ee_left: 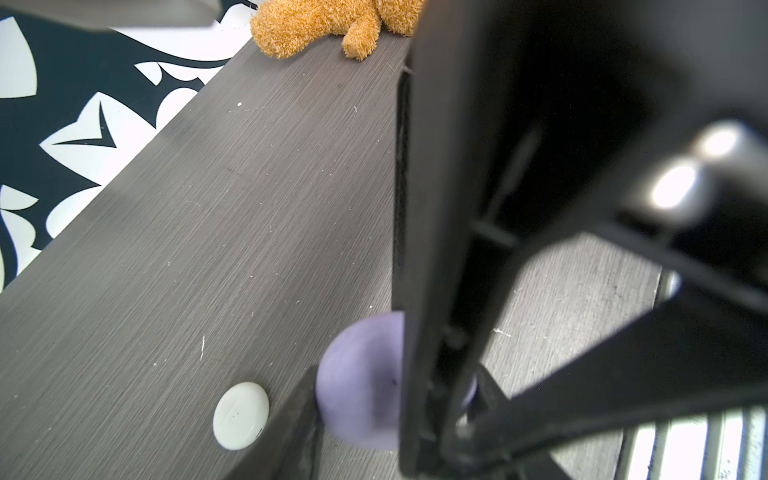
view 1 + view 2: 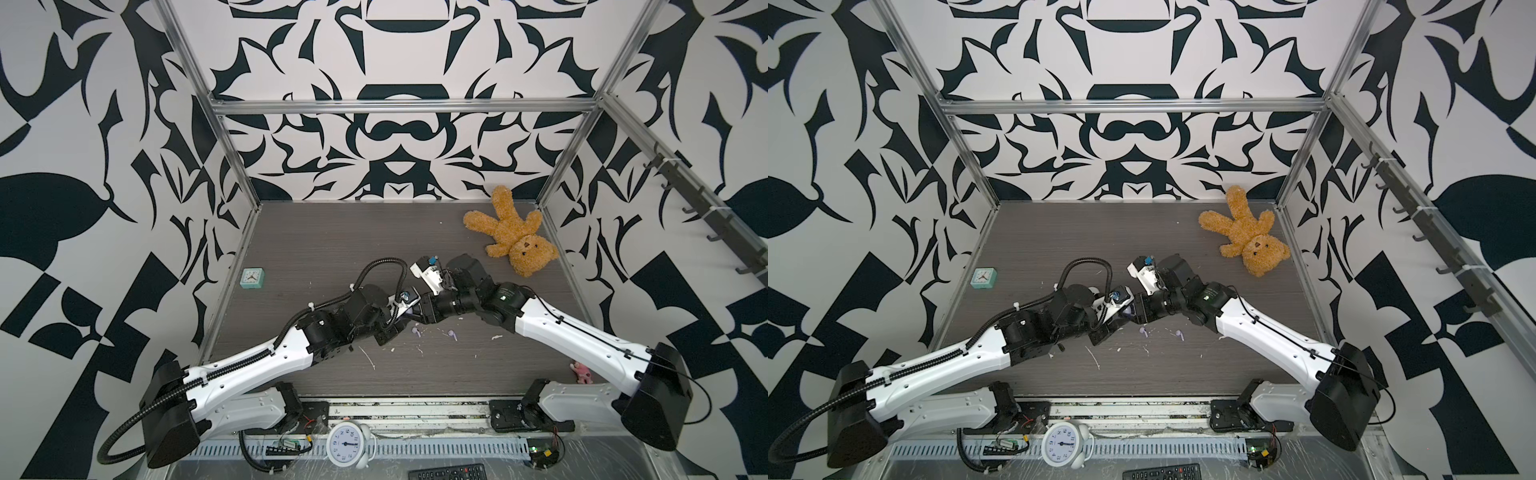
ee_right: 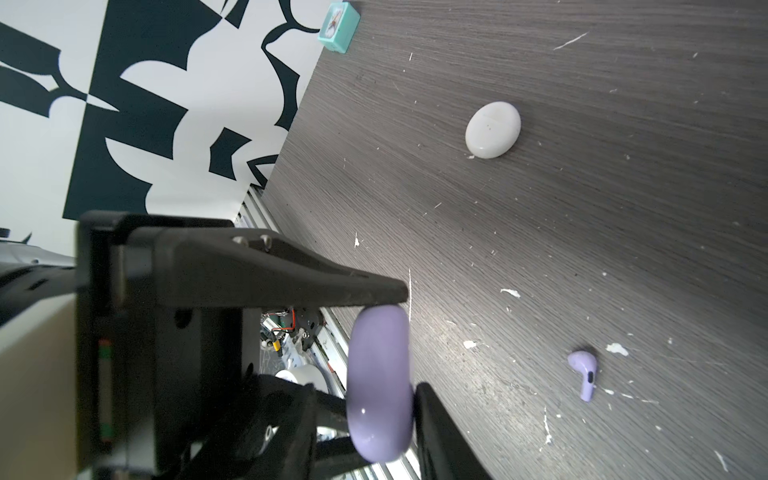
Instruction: Insert the wireless bluetooth earbuds into the charging case
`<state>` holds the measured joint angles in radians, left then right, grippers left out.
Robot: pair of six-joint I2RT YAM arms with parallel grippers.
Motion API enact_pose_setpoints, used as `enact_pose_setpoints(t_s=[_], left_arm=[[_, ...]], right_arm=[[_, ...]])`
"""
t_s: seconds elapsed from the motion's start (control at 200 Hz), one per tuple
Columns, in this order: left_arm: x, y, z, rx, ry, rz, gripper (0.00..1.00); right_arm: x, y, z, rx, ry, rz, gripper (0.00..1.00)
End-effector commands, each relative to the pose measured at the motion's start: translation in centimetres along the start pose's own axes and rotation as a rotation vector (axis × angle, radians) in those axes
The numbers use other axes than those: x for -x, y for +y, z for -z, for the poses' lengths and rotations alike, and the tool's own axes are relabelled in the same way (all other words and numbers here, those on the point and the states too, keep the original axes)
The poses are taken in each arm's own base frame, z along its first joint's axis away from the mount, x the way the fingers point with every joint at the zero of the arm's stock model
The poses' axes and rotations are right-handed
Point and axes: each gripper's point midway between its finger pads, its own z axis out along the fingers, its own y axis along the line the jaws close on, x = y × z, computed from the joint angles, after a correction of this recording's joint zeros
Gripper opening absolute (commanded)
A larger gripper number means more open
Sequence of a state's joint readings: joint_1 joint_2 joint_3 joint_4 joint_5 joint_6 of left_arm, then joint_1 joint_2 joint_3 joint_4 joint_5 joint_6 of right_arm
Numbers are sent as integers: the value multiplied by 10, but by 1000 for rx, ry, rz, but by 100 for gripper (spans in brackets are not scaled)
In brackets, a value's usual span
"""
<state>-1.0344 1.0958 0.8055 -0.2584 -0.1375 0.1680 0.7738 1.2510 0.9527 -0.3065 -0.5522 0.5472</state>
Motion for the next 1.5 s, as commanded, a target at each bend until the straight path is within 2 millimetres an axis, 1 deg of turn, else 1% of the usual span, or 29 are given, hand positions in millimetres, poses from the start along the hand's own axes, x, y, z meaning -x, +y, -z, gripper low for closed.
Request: enact_pose_setpoints(t_s=[0.0,0.085,0.285,0.37,0.495,0.67,0.69,0.73,0.775,0.81,0.845,0.865,0.97,1.01,1.035,1.05,1.07,1.17,1.23,1.325,1.4,1.46,1.47,1.475,1.495], left_arm=[[14,-1,6,-16,-41,12,0],[15,0,5,-11,-40,16,0],[17,1,5,-2,-46,24,0],[18,2,6,1,-51,25,0],[20,3,7,4,-62,29,0],[24,4,10,12,-88,36,0],[24,4,10,9,-90,37,5],[25,2,10,0,-92,38,18],[25,0,11,-15,-96,39,26],[26,-3,11,-30,-99,37,37],[28,-5,12,-44,-105,36,51],[29,-6,13,-49,-107,35,56],[33,-10,18,-73,-126,29,69],[35,-10,21,-78,-140,32,80],[37,-12,24,-88,-150,33,84],[37,-13,25,-94,-154,33,90],[38,-14,28,-104,-163,33,93],[46,-19,45,-144,-187,54,100],[49,-20,58,-158,-199,80,99],[44,-26,77,-205,-189,127,99],[39,-29,89,-262,-180,191,99],[37,-32,99,-324,-187,250,99],[37,-28,99,-319,-191,265,99],[38,-32,102,-345,-194,266,99],[38,-33,105,-371,-202,286,99]], right_arm=[[0,8,-1,39,3,20,37],[-2,8,-4,45,16,14,36],[-5,6,-11,67,30,2,35],[-5,3,-12,55,27,0,29],[-4,5,-10,57,21,9,26],[-2,6,-7,51,12,16,16],[-2,6,-7,51,12,17,14],[-2,7,-7,51,8,19,11],[-1,7,-5,51,4,21,6],[0,8,-4,52,-1,24,0],[1,9,-2,52,-10,28,0],[2,9,-2,49,-13,30,0],[5,9,4,30,-35,40,0],[5,10,7,26,-40,45,0],[6,11,9,23,-44,48,0],[7,11,10,22,-48,50,0],[8,12,12,18,-52,53,0],[12,12,27,-11,-77,74,0],[15,11,38,-27,-93,83,0],[17,14,55,-25,-117,105,0],[16,21,67,4,-129,127,0],[11,35,73,75,-114,163,0],[10,37,74,84,-111,168,0],[10,38,74,86,-111,170,0],[9,41,76,100,-109,177,0]])
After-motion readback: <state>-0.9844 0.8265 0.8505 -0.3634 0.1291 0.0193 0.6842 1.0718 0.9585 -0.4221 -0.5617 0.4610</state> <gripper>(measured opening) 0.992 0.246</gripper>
